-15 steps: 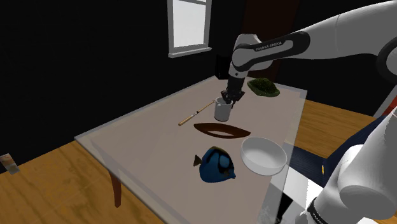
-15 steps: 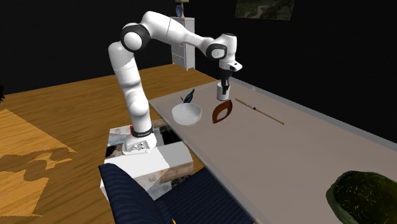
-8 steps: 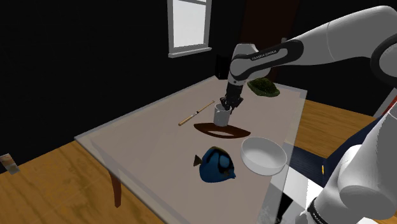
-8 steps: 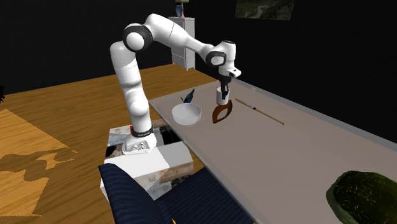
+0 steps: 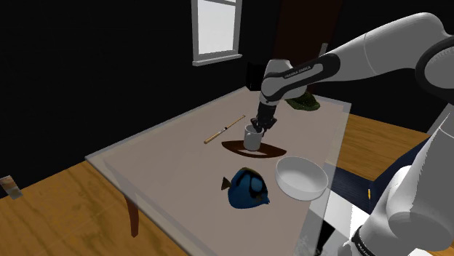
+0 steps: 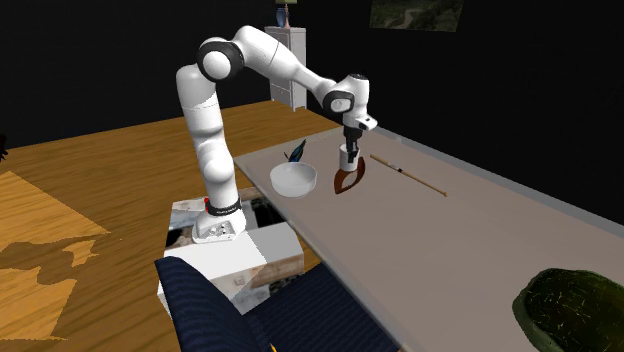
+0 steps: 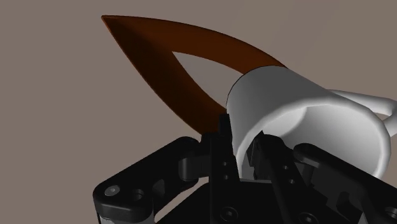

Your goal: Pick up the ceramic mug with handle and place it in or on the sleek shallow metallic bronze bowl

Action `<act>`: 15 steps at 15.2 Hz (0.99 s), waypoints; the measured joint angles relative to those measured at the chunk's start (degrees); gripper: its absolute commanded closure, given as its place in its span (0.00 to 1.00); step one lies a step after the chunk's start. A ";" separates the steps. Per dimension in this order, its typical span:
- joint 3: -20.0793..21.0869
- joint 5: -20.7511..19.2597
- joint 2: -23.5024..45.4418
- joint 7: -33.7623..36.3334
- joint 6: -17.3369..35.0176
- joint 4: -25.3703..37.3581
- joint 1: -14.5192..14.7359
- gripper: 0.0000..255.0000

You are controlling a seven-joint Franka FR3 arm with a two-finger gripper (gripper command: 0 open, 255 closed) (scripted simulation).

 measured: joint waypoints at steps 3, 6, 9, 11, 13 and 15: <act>0.00 0.02 0.05 -0.01 0.18 -0.12 0.01 1.00; 0.00 0.03 0.05 -0.02 0.20 -0.13 0.01 0.00; 0.00 0.03 0.04 -0.01 0.21 -0.12 0.00 0.00; 0.00 0.03 0.04 -0.01 0.21 -0.12 0.00 0.00; 0.00 -0.36 -1.10 0.33 -2.15 1.17 -0.01 0.00; -0.08 -0.80 -2.43 0.52 -5.17 2.92 -0.12 0.00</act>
